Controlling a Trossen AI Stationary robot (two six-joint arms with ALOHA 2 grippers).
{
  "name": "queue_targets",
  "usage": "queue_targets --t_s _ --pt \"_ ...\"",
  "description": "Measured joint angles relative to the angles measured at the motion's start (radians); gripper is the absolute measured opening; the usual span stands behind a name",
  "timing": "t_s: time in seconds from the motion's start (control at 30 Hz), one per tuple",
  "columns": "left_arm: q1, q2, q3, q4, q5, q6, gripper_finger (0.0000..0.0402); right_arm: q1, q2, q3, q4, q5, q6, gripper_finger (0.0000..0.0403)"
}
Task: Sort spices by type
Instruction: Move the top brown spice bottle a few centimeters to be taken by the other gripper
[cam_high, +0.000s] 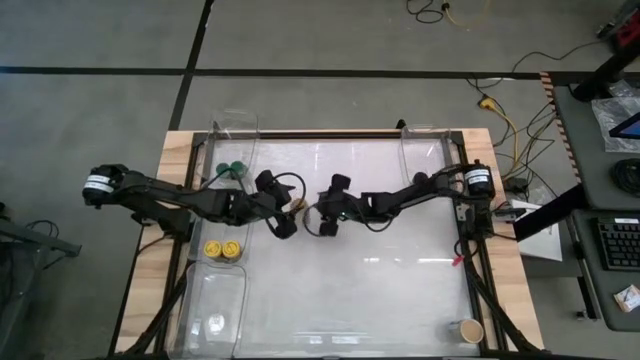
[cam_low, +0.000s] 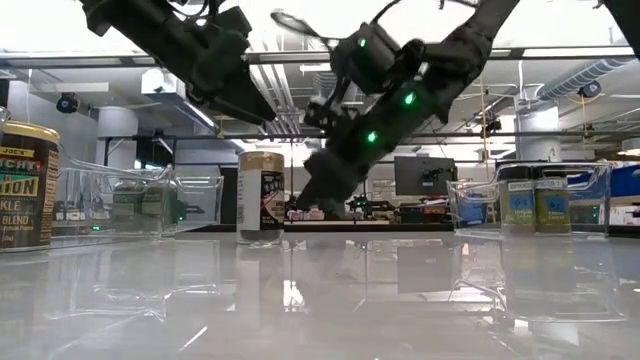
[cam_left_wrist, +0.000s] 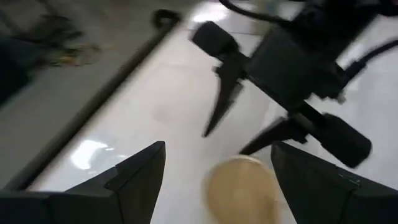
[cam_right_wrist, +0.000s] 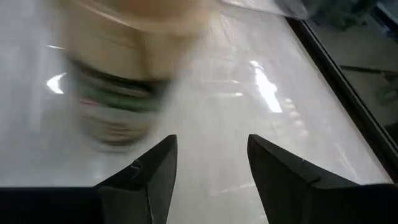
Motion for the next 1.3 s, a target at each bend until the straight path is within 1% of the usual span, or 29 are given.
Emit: queue_targets --t_s 0.07,0.1,0.2,0.3,0.43,0.63,0.7,0.83,0.97,1.17,1.23,1.3 --pt "0.001 -0.001 0.0 -0.007 -0.072 0.002 0.0276 -0.02 0.02 0.0 0.016 0.003 -0.003 0.0182" --pt "0.001 -0.003 0.0 -0.018 -0.092 0.004 0.0276 -0.027 0.031 0.0 0.028 0.002 0.002 0.0181" --pt "0.001 -0.005 0.006 -0.068 -0.088 0.005 0.0276 -0.043 0.075 0.0 0.099 -0.012 0.05 0.0176" --pt "0.0 -0.005 0.007 -0.111 -0.087 0.0 0.0276 -0.048 0.124 0.01 0.188 -0.088 0.072 0.0173" --pt "-0.01 -0.014 0.007 -0.116 -0.087 -0.01 0.0276 -0.037 0.177 0.047 0.201 -0.138 0.074 0.0174" --pt "-0.026 -0.054 0.007 -0.144 0.016 -0.05 0.0276 -0.009 0.213 0.09 0.199 -0.221 0.09 0.0171" --pt "-0.03 -0.07 0.007 -0.166 0.037 -0.07 0.0276 -0.001 0.219 0.1 0.201 -0.249 0.11 0.0168" --pt "-0.054 -0.091 0.007 -0.193 0.048 -0.078 0.0276 0.015 0.221 0.105 0.201 -0.294 0.132 0.0162" --pt "-0.059 -0.089 0.007 -0.217 0.104 -0.09 0.0276 0.028 0.221 0.109 0.201 -0.341 0.161 0.0159" --pt "-0.06 -0.074 0.007 -0.228 0.175 -0.045 0.0276 0.048 0.221 0.109 0.202 -0.362 0.164 0.0159" --pt "-0.06 -0.074 0.007 -0.224 0.181 -0.043 0.0276 0.053 0.221 0.109 0.201 -0.363 0.167 0.0161" --pt "-0.06 -0.074 0.007 -0.225 0.208 -0.059 0.0276 0.057 0.221 0.109 0.201 -0.363 0.167 0.0164"
